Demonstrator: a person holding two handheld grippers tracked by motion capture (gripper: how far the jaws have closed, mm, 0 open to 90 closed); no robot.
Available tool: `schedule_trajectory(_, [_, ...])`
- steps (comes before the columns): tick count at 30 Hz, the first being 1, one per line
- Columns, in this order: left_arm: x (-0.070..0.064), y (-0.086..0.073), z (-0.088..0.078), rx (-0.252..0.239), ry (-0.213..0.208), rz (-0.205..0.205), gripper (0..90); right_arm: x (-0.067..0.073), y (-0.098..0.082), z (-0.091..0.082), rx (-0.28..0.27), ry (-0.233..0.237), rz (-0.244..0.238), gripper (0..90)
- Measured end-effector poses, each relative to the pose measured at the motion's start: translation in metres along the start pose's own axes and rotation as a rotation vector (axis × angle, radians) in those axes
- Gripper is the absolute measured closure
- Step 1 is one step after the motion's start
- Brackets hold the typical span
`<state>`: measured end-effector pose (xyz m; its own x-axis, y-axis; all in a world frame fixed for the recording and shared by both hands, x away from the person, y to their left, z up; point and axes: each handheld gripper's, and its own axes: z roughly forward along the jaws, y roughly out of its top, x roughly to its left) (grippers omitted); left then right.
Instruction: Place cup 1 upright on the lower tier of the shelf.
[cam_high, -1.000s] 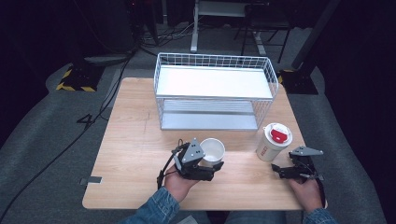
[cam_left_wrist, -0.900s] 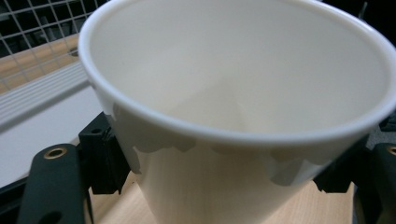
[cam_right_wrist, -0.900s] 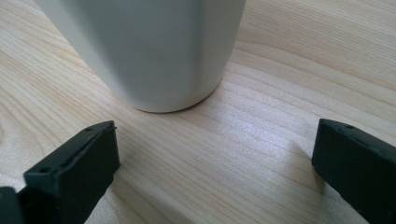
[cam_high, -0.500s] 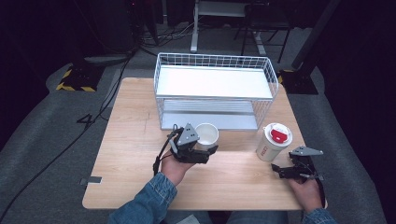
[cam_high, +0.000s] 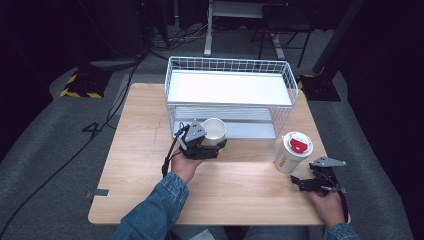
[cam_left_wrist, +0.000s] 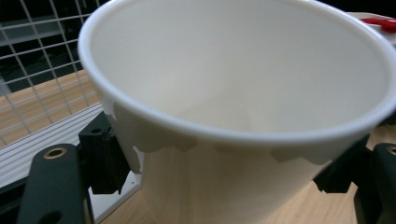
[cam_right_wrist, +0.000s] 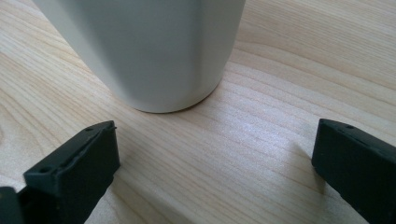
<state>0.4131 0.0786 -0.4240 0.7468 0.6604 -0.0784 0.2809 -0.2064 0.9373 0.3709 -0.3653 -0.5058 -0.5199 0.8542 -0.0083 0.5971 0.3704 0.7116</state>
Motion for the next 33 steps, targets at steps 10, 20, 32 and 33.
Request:
schedule_trajectory(10, [0.015, -0.008, 0.019, -0.032, 0.089, -0.010, 22.0, 0.000, 0.000, 0.000, 0.000, 0.000, 0.000, 0.9])
schedule_trajectory(20, [0.023, -0.001, 0.041, 0.005, 0.135, 0.011, 22.0, 0.000, 0.000, 0.000, 0.000, 0.000, 0.000, 0.9])
schedule_trajectory(32, [0.041, -0.008, 0.067, 0.003, 0.192, -0.038, 21.9, 0.000, 0.000, 0.000, 0.000, 0.000, 0.000, 0.9])
schedule_trajectory(33, [0.043, -0.009, 0.070, 0.004, 0.198, -0.043, 21.9, 0.000, 0.000, 0.000, 0.000, 0.000, 0.000, 0.9])
